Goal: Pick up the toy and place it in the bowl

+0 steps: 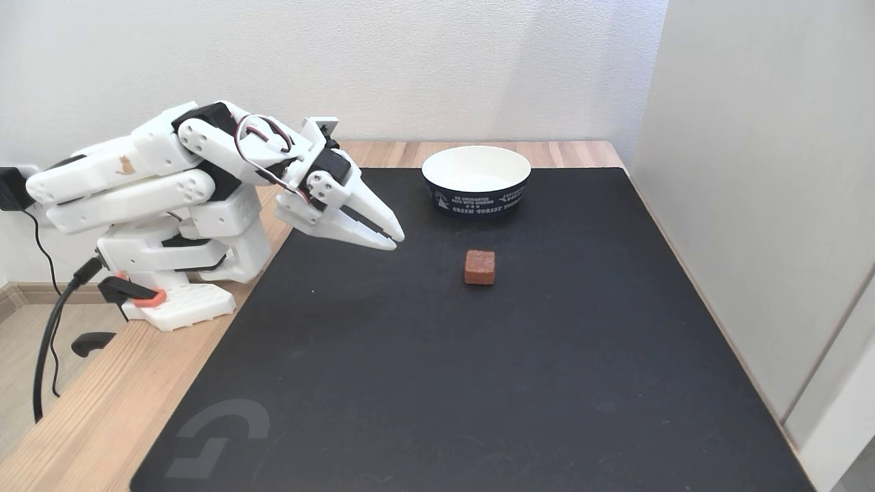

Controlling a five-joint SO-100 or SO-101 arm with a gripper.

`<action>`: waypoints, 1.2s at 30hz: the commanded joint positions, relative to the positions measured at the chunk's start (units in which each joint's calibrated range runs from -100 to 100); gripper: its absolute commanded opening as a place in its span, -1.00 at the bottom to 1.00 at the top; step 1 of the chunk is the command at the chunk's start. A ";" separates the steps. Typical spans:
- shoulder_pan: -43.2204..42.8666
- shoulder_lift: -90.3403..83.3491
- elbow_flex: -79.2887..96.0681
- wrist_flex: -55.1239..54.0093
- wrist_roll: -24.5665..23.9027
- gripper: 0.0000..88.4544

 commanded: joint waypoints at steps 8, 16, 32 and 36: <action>1.08 -0.75 0.78 0.12 0.40 -0.95; 1.08 -0.75 0.78 0.12 0.35 -0.95; 1.08 -0.75 0.78 0.12 0.14 -0.95; 1.42 -0.75 0.78 0.12 0.04 -0.95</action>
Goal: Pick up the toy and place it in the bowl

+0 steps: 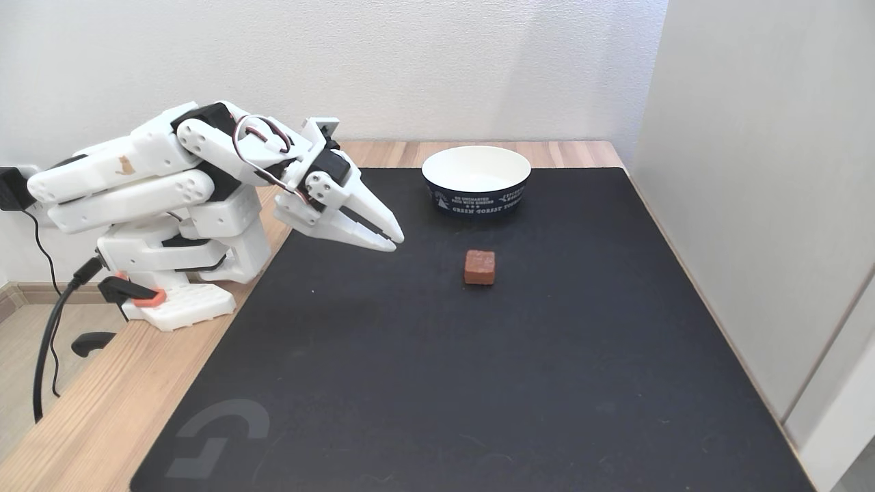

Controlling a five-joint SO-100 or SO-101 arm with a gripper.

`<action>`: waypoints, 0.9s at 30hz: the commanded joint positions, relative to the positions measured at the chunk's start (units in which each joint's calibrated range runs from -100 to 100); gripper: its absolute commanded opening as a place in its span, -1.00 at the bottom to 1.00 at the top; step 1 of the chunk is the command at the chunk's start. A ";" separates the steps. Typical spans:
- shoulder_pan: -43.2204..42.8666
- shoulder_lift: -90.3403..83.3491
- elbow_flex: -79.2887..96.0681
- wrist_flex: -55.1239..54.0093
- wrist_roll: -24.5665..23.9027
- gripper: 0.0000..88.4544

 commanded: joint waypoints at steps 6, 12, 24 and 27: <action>0.59 -0.67 0.78 0.12 -0.27 -0.95; 0.59 -0.67 0.78 0.12 -0.22 -0.95; 0.17 -0.67 0.60 0.79 -0.27 0.23; 0.17 -0.67 0.60 0.54 -0.27 0.13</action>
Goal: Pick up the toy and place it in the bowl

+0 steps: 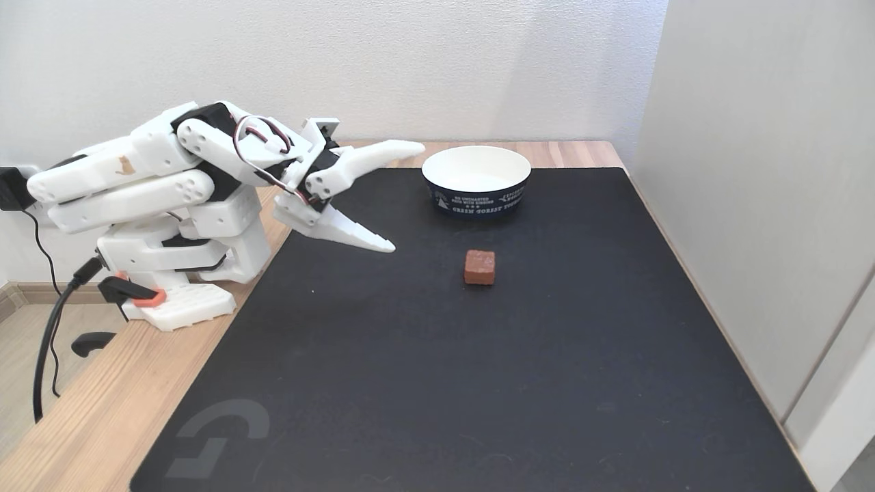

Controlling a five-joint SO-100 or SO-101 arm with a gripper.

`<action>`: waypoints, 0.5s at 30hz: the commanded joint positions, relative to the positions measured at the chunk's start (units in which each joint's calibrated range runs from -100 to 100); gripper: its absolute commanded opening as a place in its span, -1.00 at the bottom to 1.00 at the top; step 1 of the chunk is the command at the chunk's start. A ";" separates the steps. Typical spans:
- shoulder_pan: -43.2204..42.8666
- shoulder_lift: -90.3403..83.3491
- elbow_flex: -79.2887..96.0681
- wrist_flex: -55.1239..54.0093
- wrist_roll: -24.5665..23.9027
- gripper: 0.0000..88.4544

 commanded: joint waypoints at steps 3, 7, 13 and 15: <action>0.08 -0.67 0.60 0.12 -0.17 0.15; 0.08 -0.50 -1.12 0.88 -0.27 0.15; 0.42 10.59 -14.09 2.74 -0.27 0.15; 0.67 19.93 -20.49 2.57 -0.27 0.15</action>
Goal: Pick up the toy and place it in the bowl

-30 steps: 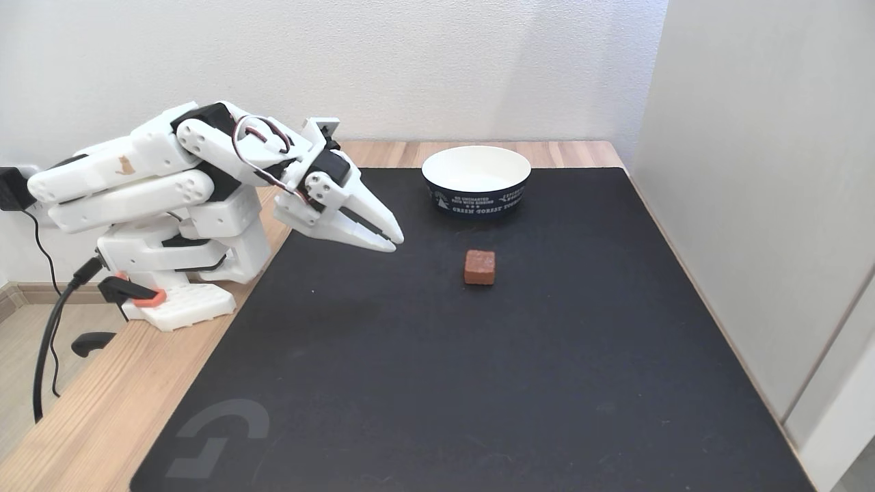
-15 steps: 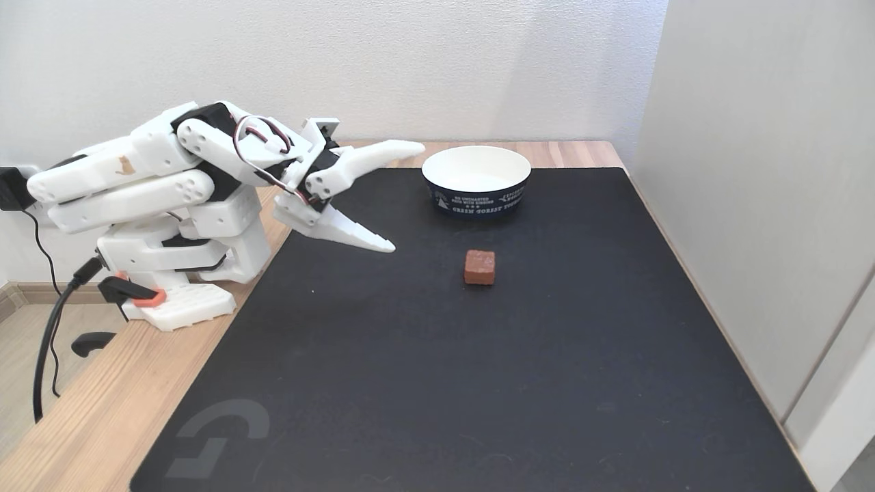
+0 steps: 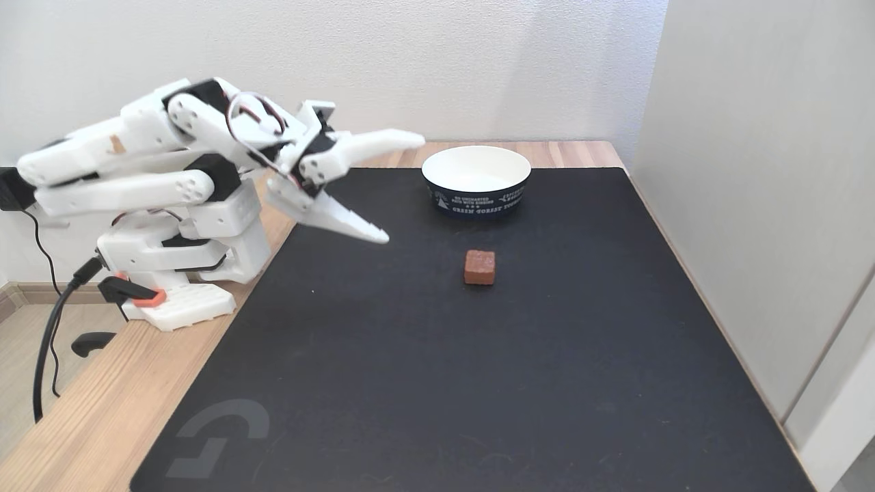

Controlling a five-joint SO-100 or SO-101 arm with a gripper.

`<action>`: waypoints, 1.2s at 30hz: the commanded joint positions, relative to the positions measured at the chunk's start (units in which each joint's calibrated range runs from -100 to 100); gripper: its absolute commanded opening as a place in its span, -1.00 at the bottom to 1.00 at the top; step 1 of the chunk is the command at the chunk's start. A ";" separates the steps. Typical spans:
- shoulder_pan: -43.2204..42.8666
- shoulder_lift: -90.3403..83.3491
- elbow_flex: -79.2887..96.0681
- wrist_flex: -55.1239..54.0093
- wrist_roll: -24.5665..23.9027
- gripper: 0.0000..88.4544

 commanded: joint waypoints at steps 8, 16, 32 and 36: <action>0.08 45.78 -30.35 -0.64 -0.27 0.15; -4.10 79.38 -62.71 7.58 -0.27 0.15; -5.35 117.15 -101.01 25.02 -0.27 0.14; -5.35 122.73 -104.35 24.76 -0.27 0.14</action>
